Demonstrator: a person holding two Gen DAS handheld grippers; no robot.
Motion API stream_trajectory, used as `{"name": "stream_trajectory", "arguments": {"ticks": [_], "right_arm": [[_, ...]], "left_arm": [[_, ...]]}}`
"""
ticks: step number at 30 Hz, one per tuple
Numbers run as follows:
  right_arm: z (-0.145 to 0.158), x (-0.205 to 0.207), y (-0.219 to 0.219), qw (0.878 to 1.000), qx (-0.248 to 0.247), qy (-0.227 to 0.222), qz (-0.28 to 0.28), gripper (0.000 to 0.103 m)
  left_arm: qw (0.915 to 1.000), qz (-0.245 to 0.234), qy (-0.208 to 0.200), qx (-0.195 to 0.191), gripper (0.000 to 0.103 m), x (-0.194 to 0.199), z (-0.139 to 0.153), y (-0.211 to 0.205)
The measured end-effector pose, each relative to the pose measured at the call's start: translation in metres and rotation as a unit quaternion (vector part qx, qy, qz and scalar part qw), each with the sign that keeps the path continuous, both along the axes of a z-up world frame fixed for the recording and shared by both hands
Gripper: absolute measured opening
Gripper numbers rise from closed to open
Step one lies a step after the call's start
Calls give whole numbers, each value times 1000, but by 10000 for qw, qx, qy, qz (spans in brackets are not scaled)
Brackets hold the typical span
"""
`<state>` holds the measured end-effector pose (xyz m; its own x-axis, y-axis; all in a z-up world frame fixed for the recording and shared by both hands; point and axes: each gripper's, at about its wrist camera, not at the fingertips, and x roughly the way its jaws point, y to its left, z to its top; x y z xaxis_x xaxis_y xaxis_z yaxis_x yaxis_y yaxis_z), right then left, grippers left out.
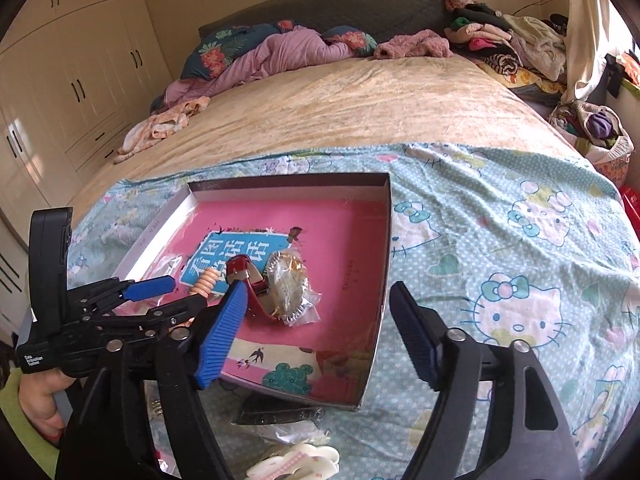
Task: Organize jewelry
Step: 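Open right tool over box while left tool releases the hair tie, then withdraw both tools from the box toward the remaining jewelry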
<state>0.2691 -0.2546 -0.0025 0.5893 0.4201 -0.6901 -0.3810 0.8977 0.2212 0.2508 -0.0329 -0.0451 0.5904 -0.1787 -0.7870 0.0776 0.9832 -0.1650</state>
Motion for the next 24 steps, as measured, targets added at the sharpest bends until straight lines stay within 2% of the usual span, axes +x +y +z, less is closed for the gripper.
{"name": "stream_trajectory", "arguments": {"ticks": [1,3,6,11,15,24], "right_arm": [[3,-2,-1,10000,11,-42,-18,80],[10,-6,-3,9999,56,-132,-75,84],[21,-11,-4,9996,104,-233,-100,84],[35,-21,-3,9991,138,-387,-83,85],[44,-30,-4,9985,160,-502,-111,92],[64,-48,-13,9970,355,-672,-145,93]], "left_arm": [[10000,23,-31,-17,69,-2,2,1],[9999,93,-80,-66,79,-6,8,4],[9997,159,-157,-61,88,-13,18,8],[9988,295,-345,-159,93,-26,39,15],[9980,377,-475,-192,93,-35,53,19],[9960,516,-665,-283,93,-55,73,23]]}}
